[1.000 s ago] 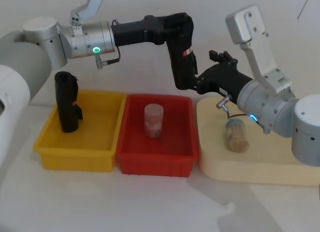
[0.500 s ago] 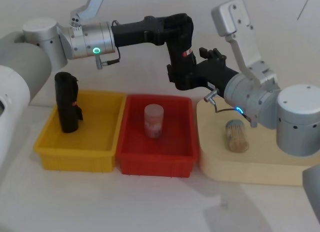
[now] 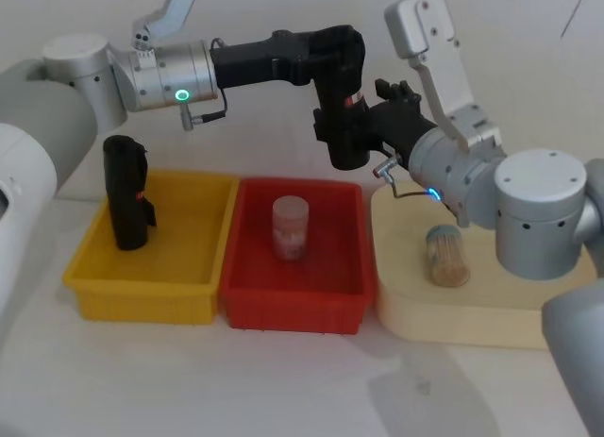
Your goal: Pick up the garbage bag with the one hand and transfer it to the other hand.
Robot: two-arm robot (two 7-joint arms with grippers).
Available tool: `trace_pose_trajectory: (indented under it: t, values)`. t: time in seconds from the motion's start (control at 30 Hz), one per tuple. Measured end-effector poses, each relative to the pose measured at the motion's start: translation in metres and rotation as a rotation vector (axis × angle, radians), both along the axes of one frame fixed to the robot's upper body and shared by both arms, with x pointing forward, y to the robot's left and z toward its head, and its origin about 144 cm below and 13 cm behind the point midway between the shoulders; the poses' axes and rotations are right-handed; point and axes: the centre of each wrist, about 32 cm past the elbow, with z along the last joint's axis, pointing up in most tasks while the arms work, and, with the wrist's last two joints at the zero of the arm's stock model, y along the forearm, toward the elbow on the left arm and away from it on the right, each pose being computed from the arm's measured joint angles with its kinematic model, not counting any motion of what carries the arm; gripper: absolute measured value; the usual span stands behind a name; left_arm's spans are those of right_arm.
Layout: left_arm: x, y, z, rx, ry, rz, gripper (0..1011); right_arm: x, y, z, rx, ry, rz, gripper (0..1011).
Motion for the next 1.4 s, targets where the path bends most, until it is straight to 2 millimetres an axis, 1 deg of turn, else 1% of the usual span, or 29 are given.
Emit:
trace_pose_trajectory:
  t: [0.53, 0.93, 1.07, 1.13, 1.17, 1.27, 1.3, 1.37, 1.4]
  values:
    - [0.0, 0.0, 0.0, 0.0, 0.0, 0.0, 364, 0.015, 0.014, 0.001, 0.015, -0.004, -0.027, 1001]
    - [0.0, 0.0, 0.0, 0.0, 0.0, 0.0, 364, 0.022, 0.02, 0.004, 0.037, 0.005, -0.027, 993]
    - [0.0, 0.0, 0.0, 0.0, 0.0, 0.0, 364, 0.023, 0.021, 0.005, 0.041, 0.006, -0.027, 908]
    - [0.0, 0.0, 0.0, 0.0, 0.0, 0.0, 364, 0.023, 0.021, 0.005, 0.043, 0.007, -0.026, 845]
    - [0.0, 0.0, 0.0, 0.0, 0.0, 0.0, 364, 0.023, 0.021, 0.005, 0.044, 0.007, -0.026, 845]
    - [0.0, 0.0, 0.0, 0.0, 0.0, 0.0, 364, 0.024, 0.022, 0.005, 0.045, 0.008, -0.026, 762]
    - [0.0, 0.0, 0.0, 0.0, 0.0, 0.0, 364, 0.024, 0.022, 0.005, 0.046, 0.009, -0.025, 718]
    - [0.0, 0.0, 0.0, 0.0, 0.0, 0.0, 364, 0.024, 0.022, 0.005, 0.047, 0.009, -0.025, 684]
    - [0.0, 0.0, 0.0, 0.0, 0.0, 0.0, 364, 0.024, 0.022, 0.005, 0.047, 0.01, -0.025, 630]
